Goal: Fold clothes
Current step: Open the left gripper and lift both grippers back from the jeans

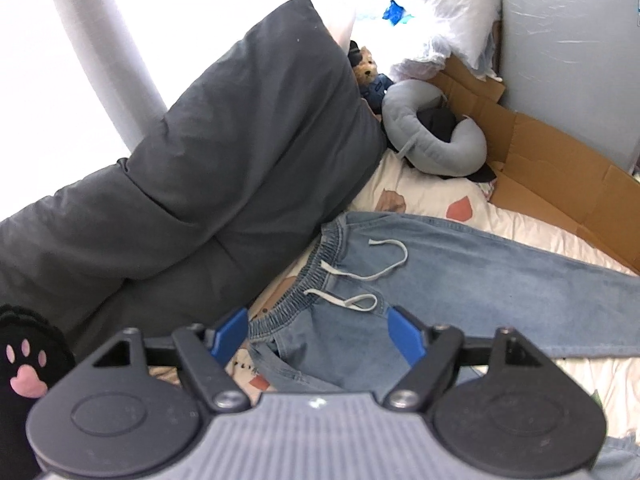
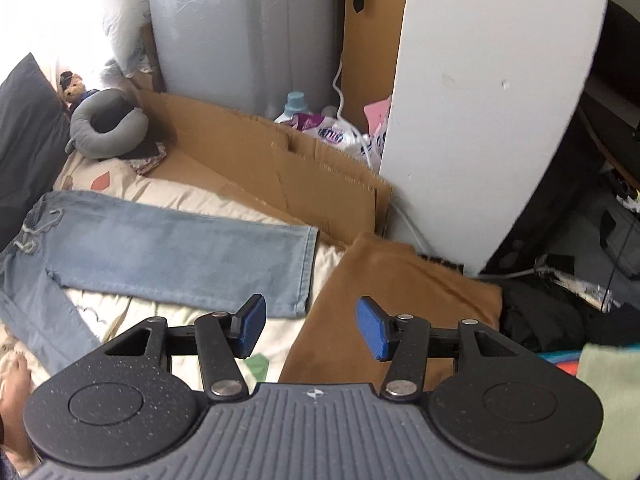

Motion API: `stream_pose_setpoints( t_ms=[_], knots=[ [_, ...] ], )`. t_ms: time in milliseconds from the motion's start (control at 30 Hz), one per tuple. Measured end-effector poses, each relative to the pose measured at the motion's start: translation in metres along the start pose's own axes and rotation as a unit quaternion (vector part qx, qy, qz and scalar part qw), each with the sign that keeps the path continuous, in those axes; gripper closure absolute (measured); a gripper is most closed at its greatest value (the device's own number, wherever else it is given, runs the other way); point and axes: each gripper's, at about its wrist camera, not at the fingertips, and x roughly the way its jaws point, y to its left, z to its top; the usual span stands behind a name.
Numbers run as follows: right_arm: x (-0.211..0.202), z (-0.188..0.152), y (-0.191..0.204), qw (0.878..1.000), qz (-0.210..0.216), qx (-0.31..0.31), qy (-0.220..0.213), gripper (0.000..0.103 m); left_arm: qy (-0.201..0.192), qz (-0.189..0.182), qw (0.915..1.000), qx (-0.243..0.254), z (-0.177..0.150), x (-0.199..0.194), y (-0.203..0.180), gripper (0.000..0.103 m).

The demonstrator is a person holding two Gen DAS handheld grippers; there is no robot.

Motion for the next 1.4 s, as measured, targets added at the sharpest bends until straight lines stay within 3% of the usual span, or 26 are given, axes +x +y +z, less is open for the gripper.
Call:
stream_pose_setpoints(
  t_ms=[233, 633, 1067, 1400],
  knots=[
    [-0.002, -0.076, 0.021, 0.999, 0.003, 0.038, 0.002, 0.045, -0.022, 0.001, 0.9998, 0.002, -0.038, 0.012, 0.004, 0.024],
    [0.014, -0.185, 0.041, 0.994, 0.003, 0.109, 0.024, 0.045, -0.017, -0.064, 0.9977, -0.012, -0.112, 0.035, -0.004, 0.024],
    [0.095, -0.256, 0.068, 0.988, 0.036, 0.131, 0.074, 0.041, 0.014, -0.12, 0.9924, -0.021, -0.204, 0.093, -0.064, 0.024],
    [0.152, -0.282, 0.087, 0.982, 0.061, 0.146, 0.102, 0.041, 0.041, -0.151, 0.9874, -0.024, -0.254, 0.131, -0.101, 0.024]
  ],
)
